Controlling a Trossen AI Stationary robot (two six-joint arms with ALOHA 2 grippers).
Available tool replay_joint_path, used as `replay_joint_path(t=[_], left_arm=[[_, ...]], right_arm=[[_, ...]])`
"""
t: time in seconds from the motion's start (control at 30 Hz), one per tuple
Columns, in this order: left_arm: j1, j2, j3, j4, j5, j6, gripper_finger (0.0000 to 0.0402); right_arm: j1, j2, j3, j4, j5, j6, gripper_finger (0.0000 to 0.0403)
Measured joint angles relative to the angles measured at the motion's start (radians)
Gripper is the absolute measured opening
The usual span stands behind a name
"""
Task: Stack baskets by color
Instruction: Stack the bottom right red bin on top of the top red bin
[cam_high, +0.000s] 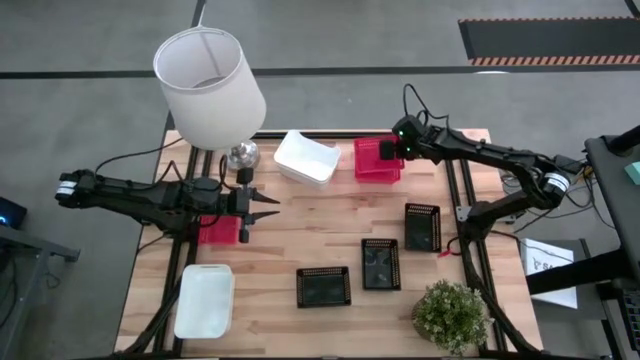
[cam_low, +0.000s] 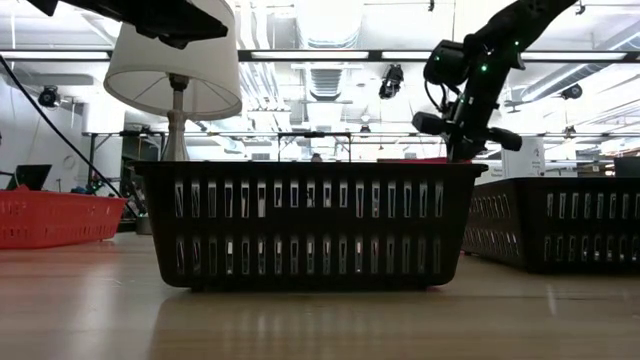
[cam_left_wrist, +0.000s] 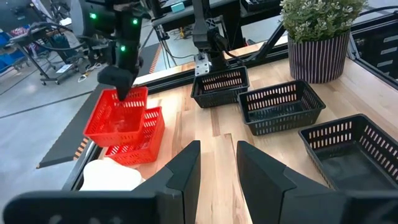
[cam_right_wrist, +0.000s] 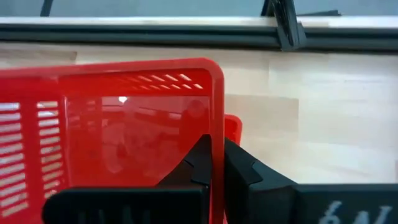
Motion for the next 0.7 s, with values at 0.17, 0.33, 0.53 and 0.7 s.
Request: replay_joint_path(t=[0.17, 0.33, 0.53, 0.7], left_arm=[[0.0, 0.0, 0.0, 0.001, 0.0, 0.0, 0.0088], [0.0, 0.0, 0.0, 0.002, 0.0, 0.0, 0.0088], [0.0, 0.0, 0.0, 0.003, 0.0, 0.0, 0.0088], [0.0, 0.0, 0.0, 0.003, 0.0, 0.0, 0.0088]], right_arm=[[0.003, 0.0, -0.005, 0.004, -0.001, 0.0, 0.0009], [0.005, 0.0, -0.005, 0.002, -0.009, -0.005, 0.0026], [0.007, 0.0, -0.005, 0.002, -0.034, 0.0, 0.008], [0.007, 0.0, -0.002, -0.011, -0.082, -0.008, 0.0114]])
